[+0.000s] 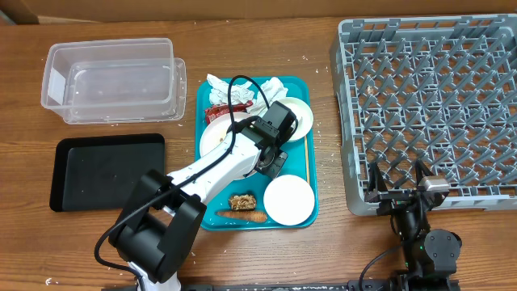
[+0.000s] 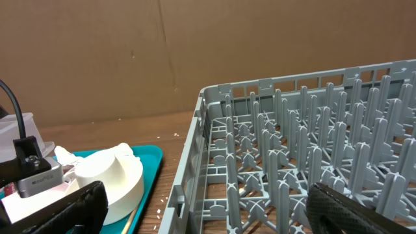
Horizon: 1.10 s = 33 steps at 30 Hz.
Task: Sort waste into correct bins and load items into the dishwasher
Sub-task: 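Lift the white plate with the left gripper off the tray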
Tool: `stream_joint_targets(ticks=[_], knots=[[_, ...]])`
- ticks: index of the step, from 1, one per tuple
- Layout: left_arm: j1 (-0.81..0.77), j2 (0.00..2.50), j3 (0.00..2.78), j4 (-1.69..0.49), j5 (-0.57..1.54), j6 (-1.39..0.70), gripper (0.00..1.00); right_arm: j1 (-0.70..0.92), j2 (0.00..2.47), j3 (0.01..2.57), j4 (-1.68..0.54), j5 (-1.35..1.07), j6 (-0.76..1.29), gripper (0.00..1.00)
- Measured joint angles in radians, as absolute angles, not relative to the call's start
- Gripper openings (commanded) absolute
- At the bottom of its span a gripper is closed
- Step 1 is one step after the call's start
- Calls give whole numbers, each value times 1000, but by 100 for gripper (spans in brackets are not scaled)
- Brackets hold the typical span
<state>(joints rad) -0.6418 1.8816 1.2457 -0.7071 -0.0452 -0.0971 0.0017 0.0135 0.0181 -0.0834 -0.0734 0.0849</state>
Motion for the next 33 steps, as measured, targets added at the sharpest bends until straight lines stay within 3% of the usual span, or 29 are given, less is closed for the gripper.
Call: stream_joint_targets(ticks=[16, 33], knots=[[-655, 1882, 1434, -971, -132, -136, 4, 2, 14, 18, -83, -73, 85, 100], [-655, 1882, 1473, -1051, -144, -185, 4, 2, 14, 18, -83, -74, 85, 100]])
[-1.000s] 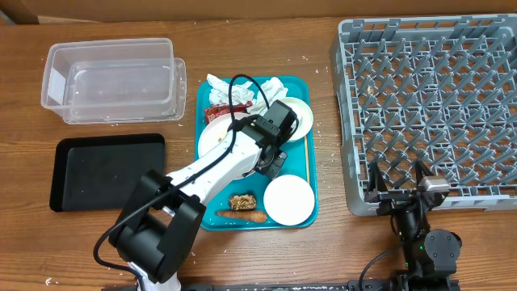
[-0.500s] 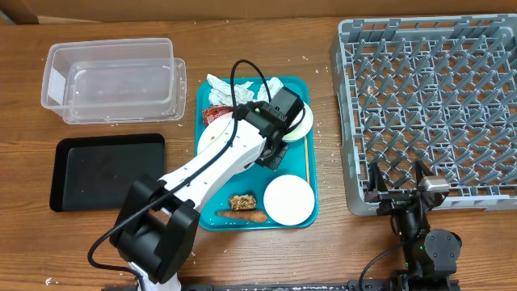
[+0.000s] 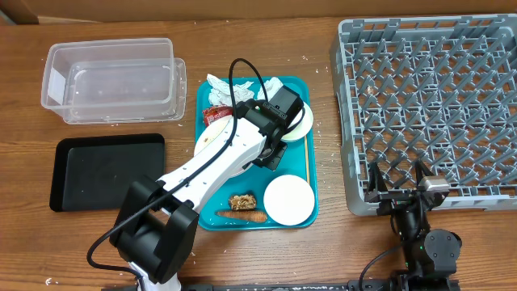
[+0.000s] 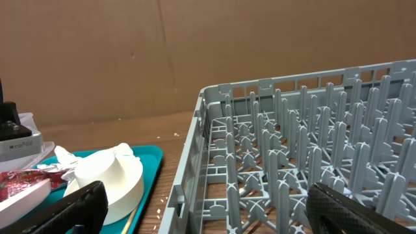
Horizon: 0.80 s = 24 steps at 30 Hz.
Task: Sort waste into correct bins and load items into the dishwasher
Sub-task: 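Lift the white plate with the left gripper off the tray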
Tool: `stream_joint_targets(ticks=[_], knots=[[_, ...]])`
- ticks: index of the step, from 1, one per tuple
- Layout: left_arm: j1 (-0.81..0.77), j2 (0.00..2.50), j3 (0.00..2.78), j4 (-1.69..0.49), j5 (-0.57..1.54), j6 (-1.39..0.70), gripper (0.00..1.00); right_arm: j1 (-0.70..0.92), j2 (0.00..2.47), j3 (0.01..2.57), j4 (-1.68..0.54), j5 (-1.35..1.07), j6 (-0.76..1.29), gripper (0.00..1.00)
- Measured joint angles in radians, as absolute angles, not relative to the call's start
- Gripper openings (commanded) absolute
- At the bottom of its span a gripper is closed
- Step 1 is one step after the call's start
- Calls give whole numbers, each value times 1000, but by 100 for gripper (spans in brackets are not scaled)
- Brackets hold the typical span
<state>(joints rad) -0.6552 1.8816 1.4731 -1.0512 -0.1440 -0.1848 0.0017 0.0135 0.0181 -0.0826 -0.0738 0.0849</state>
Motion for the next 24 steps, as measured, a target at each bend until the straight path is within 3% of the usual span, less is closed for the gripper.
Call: stream_joint_targets(ticks=[24], knots=[[-765, 1882, 1554, -1194, -288, -308, 4, 2, 14, 18, -83, -74, 84, 100]])
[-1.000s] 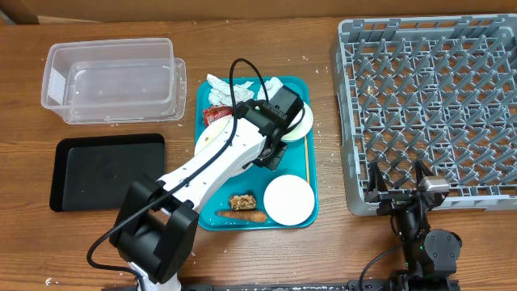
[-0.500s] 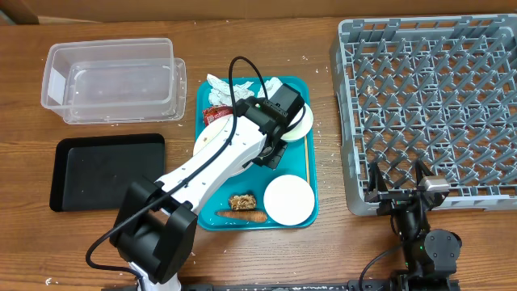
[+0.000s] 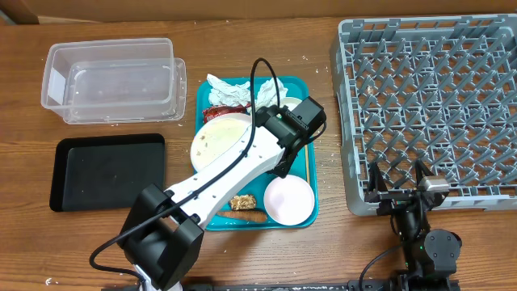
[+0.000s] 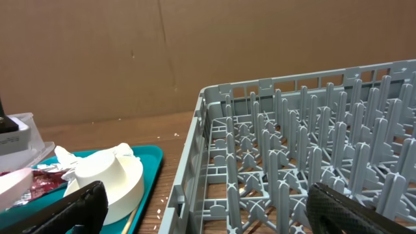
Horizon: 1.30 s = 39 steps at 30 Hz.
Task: Sort waste into correct bins and load items into the dishwasher
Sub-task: 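Lift the white plate with the left gripper off the tray, then carry the plate left over the black tray with the left gripper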
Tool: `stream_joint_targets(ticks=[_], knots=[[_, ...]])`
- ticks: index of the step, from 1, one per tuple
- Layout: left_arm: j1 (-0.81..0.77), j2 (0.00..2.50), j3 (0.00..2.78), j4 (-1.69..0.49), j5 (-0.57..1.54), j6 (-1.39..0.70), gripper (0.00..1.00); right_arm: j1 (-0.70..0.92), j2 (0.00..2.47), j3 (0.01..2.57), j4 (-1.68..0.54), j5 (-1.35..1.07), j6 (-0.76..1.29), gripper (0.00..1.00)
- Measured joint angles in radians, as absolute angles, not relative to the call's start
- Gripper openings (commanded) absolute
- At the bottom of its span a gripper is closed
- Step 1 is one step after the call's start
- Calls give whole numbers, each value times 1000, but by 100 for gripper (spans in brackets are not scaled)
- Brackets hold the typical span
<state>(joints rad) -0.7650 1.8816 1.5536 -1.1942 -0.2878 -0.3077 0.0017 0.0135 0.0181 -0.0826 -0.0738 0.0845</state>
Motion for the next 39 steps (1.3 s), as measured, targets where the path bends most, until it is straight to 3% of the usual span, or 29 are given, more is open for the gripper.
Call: stream_joint_targets(ticks=[19, 39], knots=[[-707, 1882, 1675, -1348, -375, -465, 4, 2, 14, 18, -83, -73, 84, 100], [-267, 1882, 1691, -1334, -311, -507, 4, 2, 14, 18, -83, -74, 85, 100]])
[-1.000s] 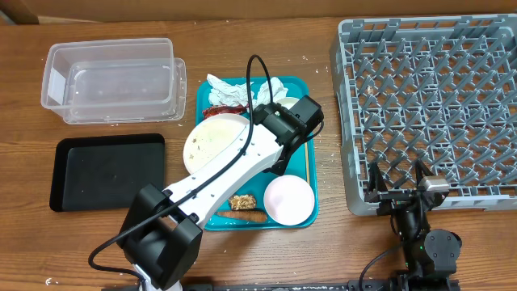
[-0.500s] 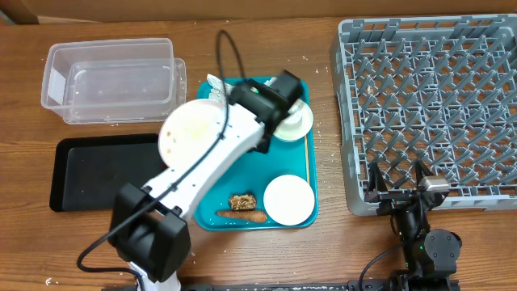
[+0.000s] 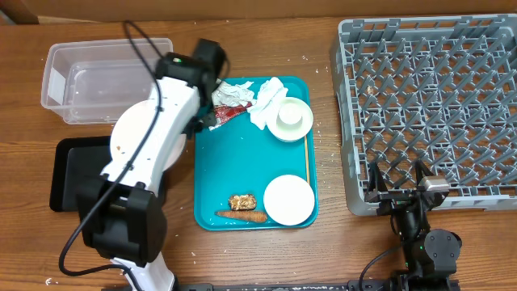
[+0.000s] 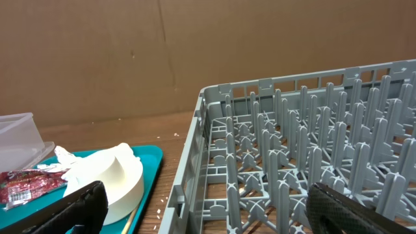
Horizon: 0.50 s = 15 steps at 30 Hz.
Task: Sort waste into correct bins and load items into the dishwasher
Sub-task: 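Carry the plate left over the black tray with the left gripper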
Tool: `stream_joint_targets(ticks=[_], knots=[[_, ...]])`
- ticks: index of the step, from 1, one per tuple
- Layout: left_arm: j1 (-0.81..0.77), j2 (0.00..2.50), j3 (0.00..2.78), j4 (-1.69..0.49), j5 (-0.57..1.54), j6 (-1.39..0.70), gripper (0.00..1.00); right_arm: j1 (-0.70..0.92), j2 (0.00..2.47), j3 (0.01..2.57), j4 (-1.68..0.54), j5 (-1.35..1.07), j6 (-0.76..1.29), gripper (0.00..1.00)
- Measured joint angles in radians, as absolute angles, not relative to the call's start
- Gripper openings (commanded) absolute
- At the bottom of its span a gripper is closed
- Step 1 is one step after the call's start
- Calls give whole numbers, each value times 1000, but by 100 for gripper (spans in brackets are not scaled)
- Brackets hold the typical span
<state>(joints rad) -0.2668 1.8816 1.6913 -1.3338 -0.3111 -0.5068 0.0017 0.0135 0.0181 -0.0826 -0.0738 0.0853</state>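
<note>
In the overhead view my left arm holds a dirty white plate point(image 3: 137, 145) over the table, between the teal tray point(image 3: 212, 182) and the black tray point(image 3: 81, 174). My left gripper point(image 3: 199, 121) grips the plate's right rim, its fingers mostly hidden under the wrist. On the teal tray lie a crumpled napkin point(image 3: 269, 91), a red wrapper point(image 3: 229, 115), a white cup point(image 3: 291, 118), a white bowl point(image 3: 288, 200), a brown food scrap point(image 3: 242, 200) and an orange piece point(image 3: 241, 215). My right gripper point(image 4: 208, 208) stands open at the near edge of the grey dish rack point(image 4: 305, 162).
A clear plastic bin point(image 3: 109, 81) stands at the back left, just behind the left wrist. A thin wooden stick point(image 3: 308, 166) lies along the teal tray's right edge. The dish rack point(image 3: 428, 97) fills the right side of the table.
The left arm has swung from the tray's right side to its left. The plate, then over the tray's left half, is now off it beside the black tray. The right arm is unmoved.
At first my left gripper was down at the plate in the middle of the teal tray. It then stood a little further back and right with the plate shifted. Later it was over the tray's right edge. Now the plate is left of the tray.
</note>
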Motion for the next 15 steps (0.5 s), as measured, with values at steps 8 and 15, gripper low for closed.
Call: stream_joint_targets(ticks=[8, 15], knots=[[-98, 1882, 1691, -1282, -144, -499, 4, 2, 14, 18, -83, -74, 85, 100], [-5, 1882, 1691, -1282, -79, -498, 4, 2, 14, 18, -83, -73, 85, 100]])
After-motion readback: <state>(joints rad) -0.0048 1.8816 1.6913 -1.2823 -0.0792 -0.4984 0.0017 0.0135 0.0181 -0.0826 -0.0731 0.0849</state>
